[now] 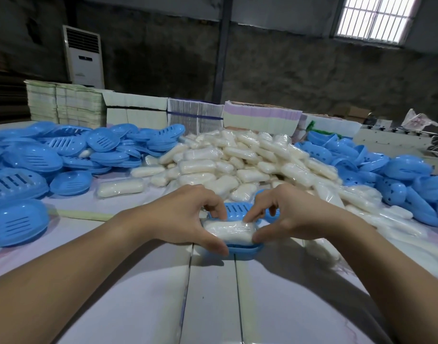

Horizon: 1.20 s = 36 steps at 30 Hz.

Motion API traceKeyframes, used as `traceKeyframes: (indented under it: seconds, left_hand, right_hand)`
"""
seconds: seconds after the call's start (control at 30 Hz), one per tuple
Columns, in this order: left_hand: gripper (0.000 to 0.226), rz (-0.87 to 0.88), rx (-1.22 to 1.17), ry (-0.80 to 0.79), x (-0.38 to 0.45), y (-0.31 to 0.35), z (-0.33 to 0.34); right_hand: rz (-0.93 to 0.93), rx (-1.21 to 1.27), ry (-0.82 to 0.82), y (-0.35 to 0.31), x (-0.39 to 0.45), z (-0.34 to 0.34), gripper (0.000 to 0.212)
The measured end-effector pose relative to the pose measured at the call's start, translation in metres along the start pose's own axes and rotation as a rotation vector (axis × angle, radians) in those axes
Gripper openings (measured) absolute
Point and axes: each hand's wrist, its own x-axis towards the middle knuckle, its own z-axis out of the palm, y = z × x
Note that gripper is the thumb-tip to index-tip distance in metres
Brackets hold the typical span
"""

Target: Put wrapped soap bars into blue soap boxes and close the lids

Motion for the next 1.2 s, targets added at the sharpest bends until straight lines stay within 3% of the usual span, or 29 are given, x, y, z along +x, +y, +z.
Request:
traceKeyframes:
  seconds: [0.47,0.77,0.83,0.93,1.1,1.2]
  left_hand:
    - [0.055,0.001,-0.010,-0.008,0.001,0.000,0.000]
    - [0.054,0.074,0.024,0.010,0.007,-0.003,0.010]
    - [0.053,0.092,0.030,0.020,0.008,-0.003,0.013]
    - [0.061,0.110,0.015,0.022,0.009,-0.009,0.017]
    - [0.070,0.158,0.010,0.086,0.012,-0.017,0.024]
    - [0.075,0.158,0.023,0.117,0.013,-0.021,0.028]
  right_hand:
    - [-0.021,0.010,-0.042,0.002,0.001,0.002,0.029]
    - [-0.001,0.269,0.036,0.011,-0.003,-0.003,0.022]
    - [0.027,0.275,0.112,0.018,-0.001,-0.005,0.017]
    - [0.133,0.296,0.364,0.043,0.003,-0.014,0.010]
    - [0.552,0.139,0.855,0.124,-0.014,-0.040,0.015]
    - [0.843,-0.108,0.891,0.182,-0.058,-0.052,0.027]
